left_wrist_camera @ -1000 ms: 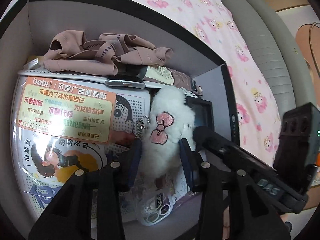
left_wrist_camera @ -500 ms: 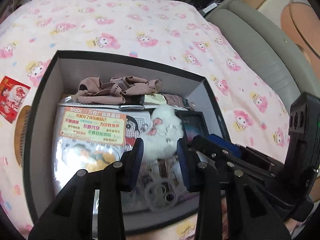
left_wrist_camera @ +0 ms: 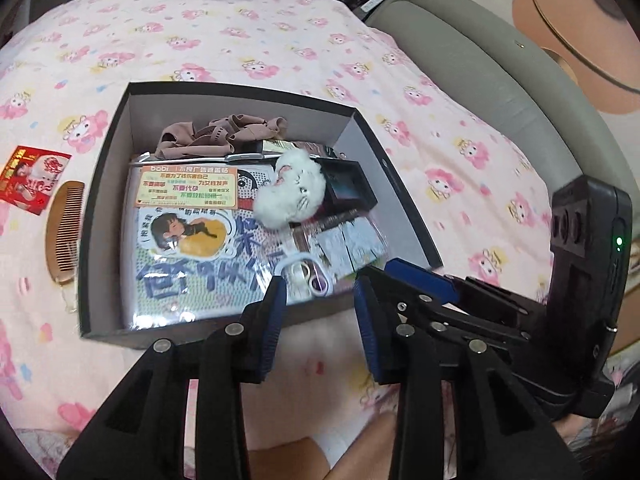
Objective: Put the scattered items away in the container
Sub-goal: 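Move the left gripper toward the wooden comb with tassel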
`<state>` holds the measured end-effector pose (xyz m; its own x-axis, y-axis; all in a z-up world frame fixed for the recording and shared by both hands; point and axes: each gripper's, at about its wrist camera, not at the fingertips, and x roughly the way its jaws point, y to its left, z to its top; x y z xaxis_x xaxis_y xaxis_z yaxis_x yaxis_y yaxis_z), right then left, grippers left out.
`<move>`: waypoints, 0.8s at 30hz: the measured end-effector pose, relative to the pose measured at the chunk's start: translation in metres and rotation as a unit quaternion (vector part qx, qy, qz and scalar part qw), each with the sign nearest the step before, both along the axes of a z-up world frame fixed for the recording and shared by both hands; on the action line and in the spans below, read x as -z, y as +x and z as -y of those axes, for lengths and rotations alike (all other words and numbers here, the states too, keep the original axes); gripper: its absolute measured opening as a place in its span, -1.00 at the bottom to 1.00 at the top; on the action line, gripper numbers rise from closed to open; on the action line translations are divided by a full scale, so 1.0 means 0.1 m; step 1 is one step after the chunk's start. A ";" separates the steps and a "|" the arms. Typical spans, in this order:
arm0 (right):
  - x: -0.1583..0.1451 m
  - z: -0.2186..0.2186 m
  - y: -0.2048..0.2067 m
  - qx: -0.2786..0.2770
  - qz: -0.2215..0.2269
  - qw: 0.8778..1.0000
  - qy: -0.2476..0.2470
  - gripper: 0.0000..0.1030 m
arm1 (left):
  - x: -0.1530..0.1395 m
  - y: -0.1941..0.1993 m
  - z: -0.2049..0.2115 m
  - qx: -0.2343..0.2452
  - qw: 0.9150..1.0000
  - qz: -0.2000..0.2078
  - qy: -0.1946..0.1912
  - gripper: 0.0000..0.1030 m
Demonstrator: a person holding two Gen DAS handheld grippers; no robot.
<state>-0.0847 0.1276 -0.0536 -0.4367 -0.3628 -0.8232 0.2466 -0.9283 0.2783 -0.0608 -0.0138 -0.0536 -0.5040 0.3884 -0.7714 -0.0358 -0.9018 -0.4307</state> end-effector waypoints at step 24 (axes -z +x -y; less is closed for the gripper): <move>-0.17 0.66 0.49 -0.055 -0.008 0.998 0.021 -0.47 | -0.09 0.58 0.64 -0.040 0.999 -0.003 0.026 -0.33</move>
